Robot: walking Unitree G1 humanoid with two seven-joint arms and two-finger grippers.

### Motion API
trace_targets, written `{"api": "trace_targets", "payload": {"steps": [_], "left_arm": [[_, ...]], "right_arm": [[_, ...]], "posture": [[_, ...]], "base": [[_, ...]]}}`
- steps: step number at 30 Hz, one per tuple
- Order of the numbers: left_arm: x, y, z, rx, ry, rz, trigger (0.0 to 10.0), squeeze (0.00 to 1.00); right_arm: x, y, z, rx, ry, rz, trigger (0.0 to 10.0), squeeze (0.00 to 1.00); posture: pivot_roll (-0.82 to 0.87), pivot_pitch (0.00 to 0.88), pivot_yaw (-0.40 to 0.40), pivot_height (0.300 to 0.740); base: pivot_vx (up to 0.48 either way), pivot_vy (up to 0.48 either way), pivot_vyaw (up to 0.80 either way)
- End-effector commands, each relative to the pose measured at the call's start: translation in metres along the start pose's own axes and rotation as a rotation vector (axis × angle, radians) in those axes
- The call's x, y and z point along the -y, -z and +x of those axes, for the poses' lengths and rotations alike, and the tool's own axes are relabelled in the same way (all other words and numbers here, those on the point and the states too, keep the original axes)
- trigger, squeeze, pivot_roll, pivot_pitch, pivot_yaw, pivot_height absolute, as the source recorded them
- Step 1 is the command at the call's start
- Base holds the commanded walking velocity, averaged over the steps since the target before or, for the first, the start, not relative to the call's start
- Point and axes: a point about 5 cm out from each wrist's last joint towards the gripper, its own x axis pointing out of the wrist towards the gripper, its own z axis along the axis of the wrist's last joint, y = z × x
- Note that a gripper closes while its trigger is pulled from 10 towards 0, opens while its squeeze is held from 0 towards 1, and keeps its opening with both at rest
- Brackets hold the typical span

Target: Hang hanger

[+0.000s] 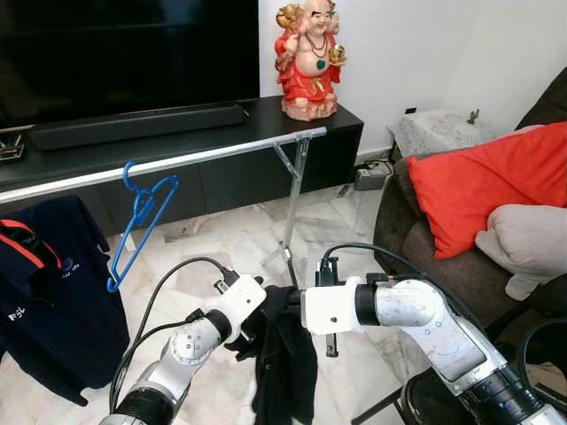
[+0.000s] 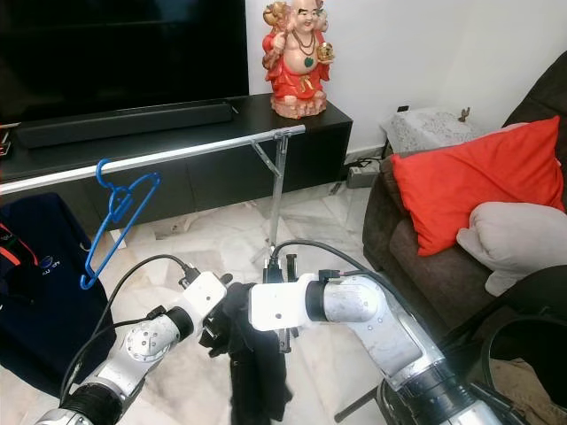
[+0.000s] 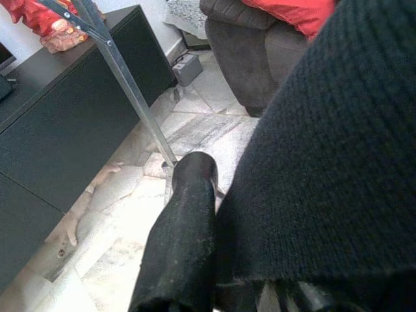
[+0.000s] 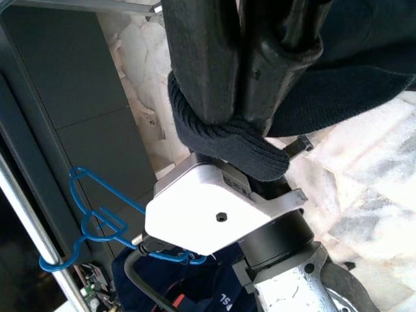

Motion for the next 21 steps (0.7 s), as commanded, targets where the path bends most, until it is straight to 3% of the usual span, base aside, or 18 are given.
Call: {"api": "trace_targets", "payload": {"steps": [1,7,21], "left_arm": [[-0.002,0.0,-0.001,0.001,-0.007,-0.009,0.0,0.0],[-0.002,0.001,-0.001,-0.003,-0.002,-0.01,0.0,0.0],[0.0,0.002,-0.001,-0.013,0.014,-0.02,0.0,0.0]], "right_arm": [[0.004,0.0,-0.006,0.0,0.029,-0.007,10.0,0.0],[0.002,0.009,-0.008,-0.067,0.034,-0.014,10.0,0.0],[0.001,0.015,-0.007,-0.094,0.044,0.004,10.0,0.0]], "posture": [[0.01,0.046,0.007,0.74],[0.01,0.046,0.007,0.74],[0.02,0.05,0.009,0.74]], "base": [[0.0,0.0,0.0],[0.0,0.0,0.0],[0.0,0.0,0.0]]}}
